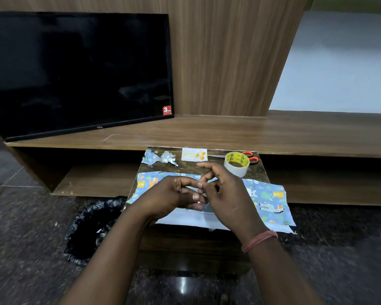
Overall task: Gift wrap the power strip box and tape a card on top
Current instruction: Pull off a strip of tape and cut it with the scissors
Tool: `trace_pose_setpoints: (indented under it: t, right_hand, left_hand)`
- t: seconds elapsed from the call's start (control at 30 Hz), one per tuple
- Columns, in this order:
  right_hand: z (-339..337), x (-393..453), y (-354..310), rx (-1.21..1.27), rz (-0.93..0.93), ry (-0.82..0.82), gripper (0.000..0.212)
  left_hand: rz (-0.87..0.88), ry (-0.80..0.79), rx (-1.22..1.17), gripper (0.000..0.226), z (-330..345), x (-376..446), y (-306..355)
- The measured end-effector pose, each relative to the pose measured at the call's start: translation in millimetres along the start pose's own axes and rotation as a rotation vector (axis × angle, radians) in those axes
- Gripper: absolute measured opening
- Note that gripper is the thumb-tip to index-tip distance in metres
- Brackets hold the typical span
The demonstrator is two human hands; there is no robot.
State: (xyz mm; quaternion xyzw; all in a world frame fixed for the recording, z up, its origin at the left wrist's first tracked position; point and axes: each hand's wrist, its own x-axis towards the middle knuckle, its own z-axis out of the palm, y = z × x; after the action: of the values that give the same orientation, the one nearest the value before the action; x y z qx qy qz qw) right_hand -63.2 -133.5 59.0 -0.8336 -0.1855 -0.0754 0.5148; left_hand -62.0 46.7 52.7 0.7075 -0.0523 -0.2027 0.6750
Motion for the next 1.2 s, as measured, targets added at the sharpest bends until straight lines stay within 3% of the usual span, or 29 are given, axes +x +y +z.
trace_pose_setpoints:
  t: [0.4,0.67,0.83,0.97,1.1,1.2]
  right_hand:
    - [11.2,0.6,-0.1,-0.040,0.042,0.125,0.053]
    - [12.3,1.4,-17.1,-0.427,-0.077,0.102,0.061]
    - [11.3,2.0,-22.7,-0.600,-0.094,0.176,0.061]
    - [3.0,8.0,-11.2,-0.453,0.030,0.160,0.062]
    - [-14.3,19.9,13.3,-0.105,0.252,0.156,0.028]
    - [-30.2,35.6,27.9,0.006,0.279,0.236,0.007]
  left_hand:
    - [-0.053,0.048,-0.172,0.027,2.7,-4.9,10.2]
    - [-0.131,-0.025,-0.199,0.027,-3.8,-8.7,13.8]
    - [-0.157,-0.048,-0.270,0.026,-5.6,-9.0,16.9]
    - [-0.208,-0.091,-0.244,0.039,-9.2,-12.0,16.8]
    - [-0.217,-0.138,-0.295,0.033,-7.3,-11.9,17.9]
    - [-0.223,-0.102,-0.392,0.040,-5.2,-4.1,17.0]
